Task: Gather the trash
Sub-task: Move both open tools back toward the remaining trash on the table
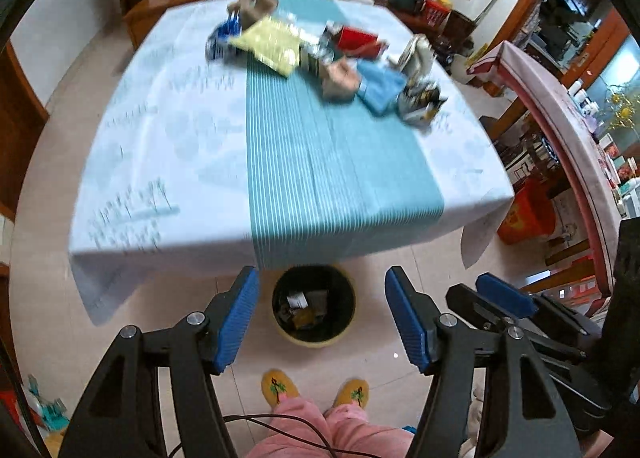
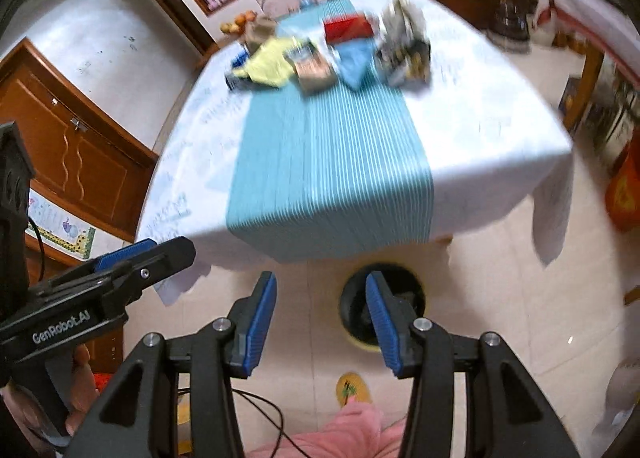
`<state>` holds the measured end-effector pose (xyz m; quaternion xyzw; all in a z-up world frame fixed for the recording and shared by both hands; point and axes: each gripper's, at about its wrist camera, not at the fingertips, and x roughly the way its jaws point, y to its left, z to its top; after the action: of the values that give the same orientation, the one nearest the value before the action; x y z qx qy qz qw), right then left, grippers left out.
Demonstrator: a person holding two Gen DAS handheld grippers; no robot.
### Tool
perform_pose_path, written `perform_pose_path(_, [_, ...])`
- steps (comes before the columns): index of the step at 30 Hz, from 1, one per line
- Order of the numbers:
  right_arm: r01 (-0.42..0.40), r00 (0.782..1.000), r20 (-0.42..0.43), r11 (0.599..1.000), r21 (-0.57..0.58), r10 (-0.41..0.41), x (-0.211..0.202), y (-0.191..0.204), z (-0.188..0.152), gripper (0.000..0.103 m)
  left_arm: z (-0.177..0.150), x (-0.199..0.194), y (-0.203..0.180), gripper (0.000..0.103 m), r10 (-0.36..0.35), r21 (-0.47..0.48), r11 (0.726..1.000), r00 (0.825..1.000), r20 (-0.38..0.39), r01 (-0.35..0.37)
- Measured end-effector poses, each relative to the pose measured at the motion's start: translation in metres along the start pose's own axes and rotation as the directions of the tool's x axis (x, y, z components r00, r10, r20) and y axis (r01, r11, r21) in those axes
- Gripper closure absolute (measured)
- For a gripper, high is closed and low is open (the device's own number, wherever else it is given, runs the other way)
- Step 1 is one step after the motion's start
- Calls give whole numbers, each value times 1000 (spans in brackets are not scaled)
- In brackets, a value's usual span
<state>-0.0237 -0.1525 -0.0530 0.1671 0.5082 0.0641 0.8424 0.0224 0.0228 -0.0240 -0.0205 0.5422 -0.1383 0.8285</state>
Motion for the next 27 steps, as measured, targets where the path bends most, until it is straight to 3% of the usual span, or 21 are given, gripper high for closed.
perform_pose_path(9, [39, 988, 149, 999, 14, -41, -45, 20, 32, 56, 42, -45, -5, 39, -31, 91, 996, 996, 84, 23])
perform_pose_path(17, [86, 969, 233, 996, 19, -88, -68, 29, 66, 56, 82, -58, -12, 39, -57, 165, 986, 992, 114, 38])
perform_pose_path(27, [111, 953, 288, 993, -32, -97, -67, 5, 135, 56, 148, -25, -19, 39, -34, 64, 998, 996, 83, 28])
